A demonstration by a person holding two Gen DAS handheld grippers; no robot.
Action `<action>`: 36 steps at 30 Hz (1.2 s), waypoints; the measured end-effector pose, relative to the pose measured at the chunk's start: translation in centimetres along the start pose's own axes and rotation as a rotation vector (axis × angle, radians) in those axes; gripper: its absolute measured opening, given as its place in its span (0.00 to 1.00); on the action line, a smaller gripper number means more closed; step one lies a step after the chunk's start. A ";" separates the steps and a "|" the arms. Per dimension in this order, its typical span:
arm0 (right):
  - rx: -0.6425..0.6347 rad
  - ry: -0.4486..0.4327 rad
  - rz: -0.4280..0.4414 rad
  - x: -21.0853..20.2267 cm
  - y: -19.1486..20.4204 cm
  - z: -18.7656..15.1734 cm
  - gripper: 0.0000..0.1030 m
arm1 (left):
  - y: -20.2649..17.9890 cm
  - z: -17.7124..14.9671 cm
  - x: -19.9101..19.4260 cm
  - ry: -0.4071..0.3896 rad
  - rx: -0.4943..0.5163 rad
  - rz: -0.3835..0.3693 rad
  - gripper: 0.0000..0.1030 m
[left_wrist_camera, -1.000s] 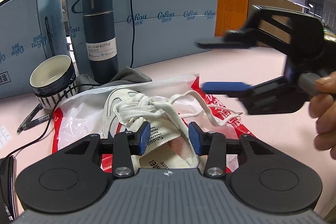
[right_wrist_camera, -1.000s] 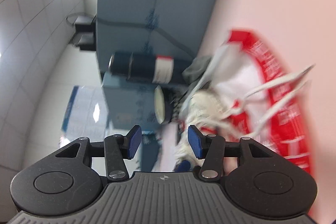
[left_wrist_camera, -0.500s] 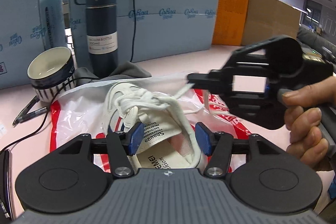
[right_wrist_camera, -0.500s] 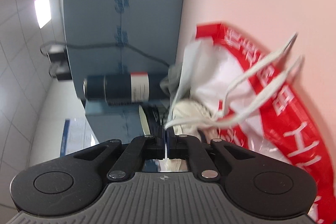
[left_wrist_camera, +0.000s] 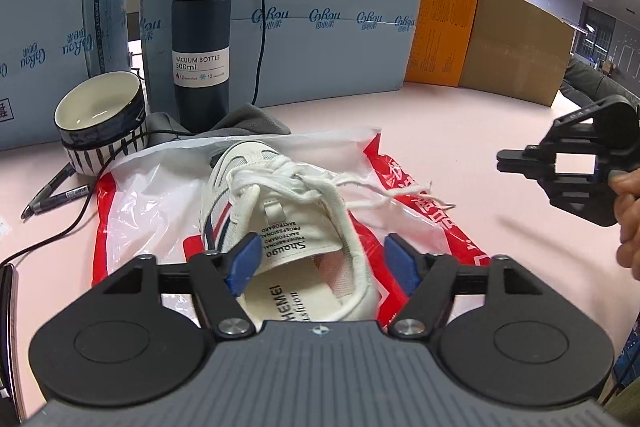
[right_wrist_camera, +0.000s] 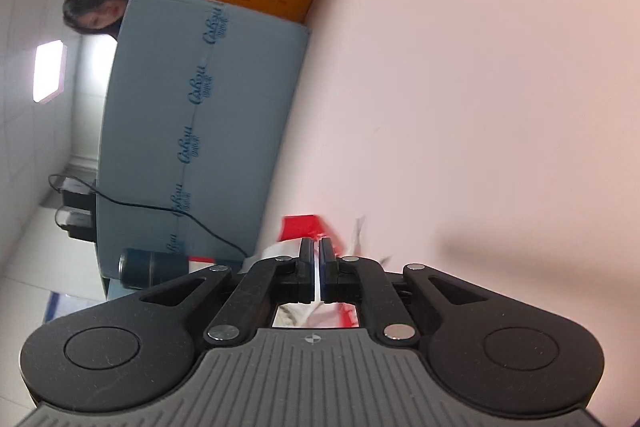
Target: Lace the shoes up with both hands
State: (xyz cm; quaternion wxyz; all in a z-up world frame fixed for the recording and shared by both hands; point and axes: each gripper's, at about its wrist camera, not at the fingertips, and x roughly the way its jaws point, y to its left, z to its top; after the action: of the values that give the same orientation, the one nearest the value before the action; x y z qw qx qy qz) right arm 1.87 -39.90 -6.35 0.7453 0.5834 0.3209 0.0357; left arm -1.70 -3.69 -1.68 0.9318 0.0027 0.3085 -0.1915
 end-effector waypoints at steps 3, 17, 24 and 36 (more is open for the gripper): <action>0.001 0.032 -0.003 0.1 0.2 0.4 0.48 | 0.2 0.2 -0.3 -0.010 -0.027 -0.023 0.74; 0.060 0.398 0.099 9.3 4.4 -4.9 0.49 | -0.2 1.2 -2.1 -0.065 -0.001 -0.028 0.80; -0.079 0.456 0.113 12.4 7.8 -4.9 0.69 | -0.1 1.1 -1.5 -0.032 -0.003 -0.030 0.81; 0.043 0.244 -0.117 7.4 1.8 -4.3 0.72 | 1.9 1.4 -2.1 -0.048 -0.050 -0.001 0.81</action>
State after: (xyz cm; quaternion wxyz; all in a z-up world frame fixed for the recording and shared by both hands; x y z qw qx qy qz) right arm 6.10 -32.55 -8.44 0.6888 0.5708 0.4434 0.0559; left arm -1.74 -1.32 0.49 0.9386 -0.0254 0.2908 -0.1840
